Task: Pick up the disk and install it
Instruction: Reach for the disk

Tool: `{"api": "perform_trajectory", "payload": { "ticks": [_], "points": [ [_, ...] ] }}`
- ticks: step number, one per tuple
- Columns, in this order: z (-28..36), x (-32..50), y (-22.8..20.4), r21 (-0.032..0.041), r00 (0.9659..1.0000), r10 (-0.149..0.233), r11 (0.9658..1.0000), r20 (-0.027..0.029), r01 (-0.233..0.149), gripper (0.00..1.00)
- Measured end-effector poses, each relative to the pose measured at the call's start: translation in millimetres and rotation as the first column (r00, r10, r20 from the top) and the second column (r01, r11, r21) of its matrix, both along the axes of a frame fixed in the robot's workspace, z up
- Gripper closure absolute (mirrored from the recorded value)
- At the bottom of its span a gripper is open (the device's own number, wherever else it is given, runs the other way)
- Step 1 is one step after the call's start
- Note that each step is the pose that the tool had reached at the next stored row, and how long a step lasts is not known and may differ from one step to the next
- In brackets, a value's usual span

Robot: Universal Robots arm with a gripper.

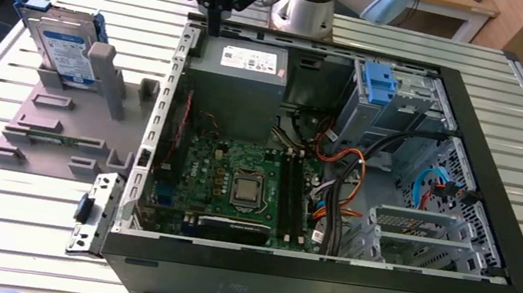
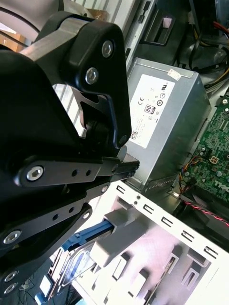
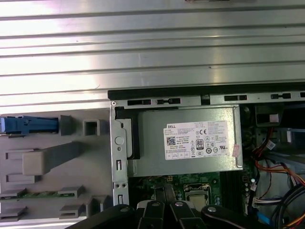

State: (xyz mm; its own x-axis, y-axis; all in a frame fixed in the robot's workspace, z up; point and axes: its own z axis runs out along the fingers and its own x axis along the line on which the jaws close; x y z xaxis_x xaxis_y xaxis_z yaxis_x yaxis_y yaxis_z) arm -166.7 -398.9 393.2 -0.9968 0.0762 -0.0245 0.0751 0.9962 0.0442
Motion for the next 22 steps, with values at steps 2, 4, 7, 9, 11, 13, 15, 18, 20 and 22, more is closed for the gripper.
{"api": "perform_trajectory", "payload": {
  "ticks": [2, 4, 7, 9, 11, 13, 15, 18, 20, 22],
  "points": [
    [0.0, -0.4, 0.0, 0.0, 1.0, 0.0, 1.0, 0.0, 0.0, 0.89],
    [0.0, -0.9, 0.0, 0.0, 1.0, 0.0, 1.0, 0.0, 0.0, 0.89],
    [0.0, -1.6, 0.0, 0.0, 1.0, 0.0, 1.0, 0.0, 0.0, 0.89],
    [0.0, -2.1, 0.0, 0.0, 1.0, 0.0, 1.0, 0.0, 0.0, 0.89],
    [0.0, -2.6, 0.0, 0.0, 1.0, 0.0, 1.0, 0.0, 0.0, 0.89],
    [0.0, -3.2, 0.0, 0.0, 1.0, 0.0, 1.0, 0.0, 0.0, 0.89],
    [0.0, -3.9, 0.0, 0.0, 1.0, 0.0, 1.0, 0.0, 0.0, 0.89],
    [0.0, -4.6, 0.0, 0.0, 1.0, 0.0, 1.0, 0.0, 0.0, 0.89],
    [0.0, -5.3, 0.0, 0.0, 1.0, 0.0, 1.0, 0.0, 0.0, 0.89],
    [0.0, -5.7, 0.0, -0.0001, 1.0, 0.0, 1.0, 0.0, 0.0, 0.89]
  ]
}}
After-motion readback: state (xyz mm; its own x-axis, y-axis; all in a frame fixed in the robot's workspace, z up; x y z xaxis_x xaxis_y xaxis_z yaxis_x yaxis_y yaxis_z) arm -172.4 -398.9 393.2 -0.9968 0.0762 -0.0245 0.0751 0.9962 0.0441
